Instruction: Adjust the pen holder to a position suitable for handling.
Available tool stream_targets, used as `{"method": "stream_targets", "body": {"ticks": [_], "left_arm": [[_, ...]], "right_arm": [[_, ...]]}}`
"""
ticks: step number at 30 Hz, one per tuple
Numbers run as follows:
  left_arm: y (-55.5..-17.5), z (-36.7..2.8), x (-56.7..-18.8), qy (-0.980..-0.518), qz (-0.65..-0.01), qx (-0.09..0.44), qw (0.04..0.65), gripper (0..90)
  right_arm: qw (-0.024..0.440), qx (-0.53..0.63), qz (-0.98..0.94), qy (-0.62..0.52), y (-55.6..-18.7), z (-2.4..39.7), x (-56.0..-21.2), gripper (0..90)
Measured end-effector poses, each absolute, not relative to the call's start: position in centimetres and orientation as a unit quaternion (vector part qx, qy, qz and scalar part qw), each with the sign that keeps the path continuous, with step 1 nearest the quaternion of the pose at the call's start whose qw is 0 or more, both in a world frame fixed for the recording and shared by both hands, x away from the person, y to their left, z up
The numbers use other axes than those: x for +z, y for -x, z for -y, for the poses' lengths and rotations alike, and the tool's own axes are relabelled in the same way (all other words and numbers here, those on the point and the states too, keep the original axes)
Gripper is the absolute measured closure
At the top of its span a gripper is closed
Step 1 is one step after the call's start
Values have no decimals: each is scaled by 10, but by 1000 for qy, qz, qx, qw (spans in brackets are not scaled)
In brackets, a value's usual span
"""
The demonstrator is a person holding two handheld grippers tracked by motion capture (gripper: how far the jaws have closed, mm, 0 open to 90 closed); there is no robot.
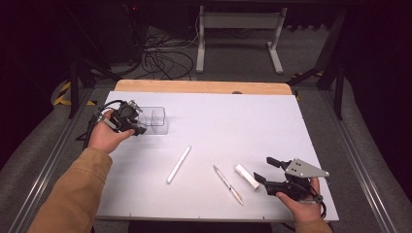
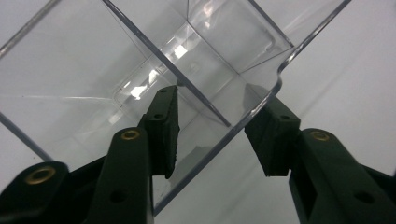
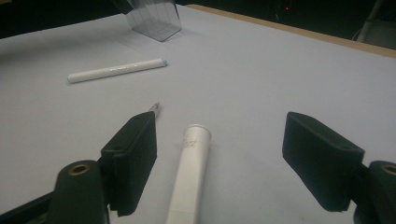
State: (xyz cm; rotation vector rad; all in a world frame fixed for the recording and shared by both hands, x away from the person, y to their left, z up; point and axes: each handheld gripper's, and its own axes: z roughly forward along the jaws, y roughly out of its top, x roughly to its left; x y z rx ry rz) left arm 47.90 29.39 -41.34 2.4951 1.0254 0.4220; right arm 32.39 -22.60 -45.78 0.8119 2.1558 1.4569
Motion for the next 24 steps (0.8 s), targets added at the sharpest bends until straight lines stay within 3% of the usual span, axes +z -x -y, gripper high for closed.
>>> {"method": "stream_targets", "body": {"ticks": [5, 8, 11, 24], "left_arm": [[-477, -291, -412, -907, -347, 158, 179, 745], [-474, -285, -406, -913, -322, 151, 202, 856], [-471, -277, -396, -915, -304, 179, 197, 876], [-457, -186, -359, -949, -150, 159, 227, 876]], "right_arm": [[205, 523, -775, -291, -324, 225, -458, 270], [205, 523, -774, -292, -324, 226, -458, 270], [205, 523, -774, -293, -324, 226, -458, 270], [205, 527, -771, -293, -324, 228, -457, 270]]}}
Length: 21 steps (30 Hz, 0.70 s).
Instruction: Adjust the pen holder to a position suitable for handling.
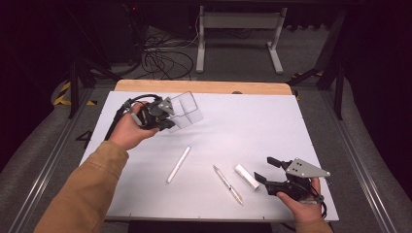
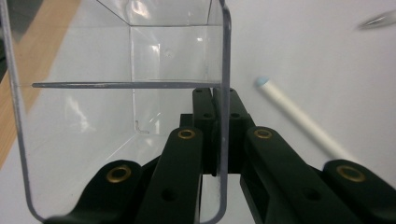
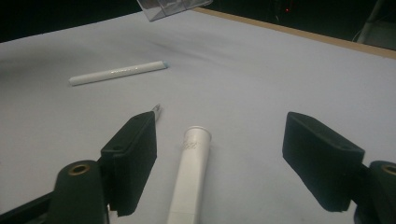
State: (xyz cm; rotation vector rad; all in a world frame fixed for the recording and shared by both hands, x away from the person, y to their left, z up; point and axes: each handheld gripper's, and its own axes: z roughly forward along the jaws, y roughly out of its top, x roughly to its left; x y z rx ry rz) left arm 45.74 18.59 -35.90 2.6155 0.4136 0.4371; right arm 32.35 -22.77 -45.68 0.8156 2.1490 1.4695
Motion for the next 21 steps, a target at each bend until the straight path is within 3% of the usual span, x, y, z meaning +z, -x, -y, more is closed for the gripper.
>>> {"method": "stream_targets", "body": {"ticks": [10, 21], "left_arm": [[-458, -124, -375, -969, -67, 129, 198, 876], [-458, -93, -391, -980, -30, 102, 166, 876]], "right_arm": [[205, 529, -770, -292, -323, 229, -456, 269], [205, 530, -769, -293, -322, 231, -456, 268]]}}
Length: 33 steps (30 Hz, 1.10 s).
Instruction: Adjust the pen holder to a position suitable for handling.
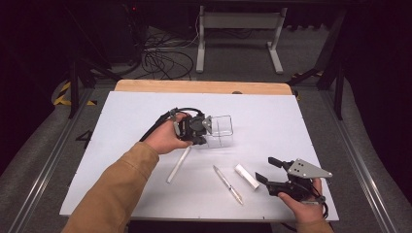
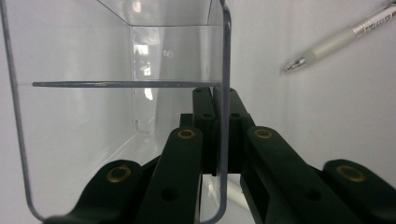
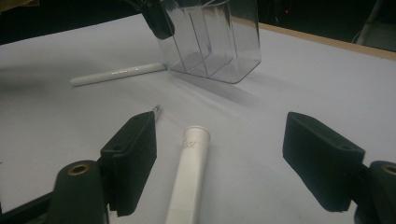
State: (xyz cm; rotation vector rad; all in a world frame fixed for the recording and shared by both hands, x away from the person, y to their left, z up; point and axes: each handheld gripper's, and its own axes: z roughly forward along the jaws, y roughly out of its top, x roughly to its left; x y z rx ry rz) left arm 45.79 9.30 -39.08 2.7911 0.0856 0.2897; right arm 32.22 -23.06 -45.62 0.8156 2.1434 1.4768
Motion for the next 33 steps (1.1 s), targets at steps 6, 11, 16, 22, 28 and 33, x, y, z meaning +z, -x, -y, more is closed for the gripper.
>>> {"method": "stream_targets", "body": {"ticks": [6, 11, 16, 22, 28, 33], "left_arm": [[-458, -86, -394, -984, -23, 95, 151, 875], [-458, -82, -398, -985, -18, 95, 140, 871], [-458, -81, -398, -984, -17, 96, 146, 867], [-460, -84, -398, -982, -24, 105, 155, 833], [-461, -86, -395, -980, -25, 115, 157, 804], [-462, -88, -395, -982, -12, 106, 159, 823]], "right_arm": [[205, 530, -769, -292, -322, 231, -456, 268], [206, 531, -768, -293, -321, 231, -456, 267], [206, 531, -768, -293, -321, 232, -456, 267], [206, 530, -769, -292, -321, 232, -456, 266], [206, 531, -768, -294, -321, 232, -456, 266], [206, 530, -768, -294, -321, 232, -456, 265]]}}
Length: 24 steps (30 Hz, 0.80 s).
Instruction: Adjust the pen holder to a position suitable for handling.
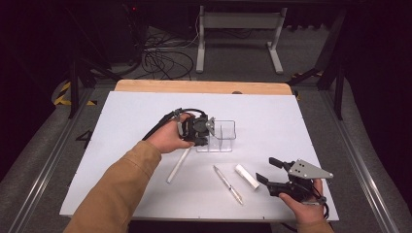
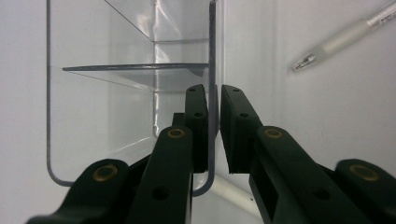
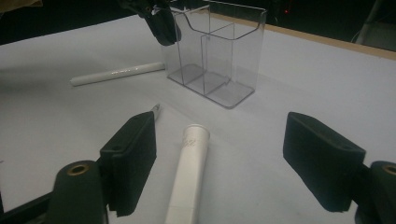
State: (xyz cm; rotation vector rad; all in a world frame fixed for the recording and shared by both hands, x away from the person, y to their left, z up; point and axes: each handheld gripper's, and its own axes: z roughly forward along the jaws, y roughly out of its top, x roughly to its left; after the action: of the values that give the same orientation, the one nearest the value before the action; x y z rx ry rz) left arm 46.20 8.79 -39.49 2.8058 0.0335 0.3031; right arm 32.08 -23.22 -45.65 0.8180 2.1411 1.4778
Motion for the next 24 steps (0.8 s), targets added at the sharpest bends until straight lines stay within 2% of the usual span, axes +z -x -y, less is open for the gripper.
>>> {"method": "stream_targets", "body": {"ticks": [14, 18, 24], "left_arm": [[-464, -94, -392, -979, -27, 115, 166, 790], [-460, -99, -380, -971, -44, 127, 198, 609], [-439, -118, -361, -945, -81, 141, 283, 488]], "right_arm": [[205, 530, -769, -293, -321, 232, -457, 264], [205, 530, -769, -293, -321, 232, -457, 264], [208, 531, -769, -290, -320, 231, -455, 262]]}}
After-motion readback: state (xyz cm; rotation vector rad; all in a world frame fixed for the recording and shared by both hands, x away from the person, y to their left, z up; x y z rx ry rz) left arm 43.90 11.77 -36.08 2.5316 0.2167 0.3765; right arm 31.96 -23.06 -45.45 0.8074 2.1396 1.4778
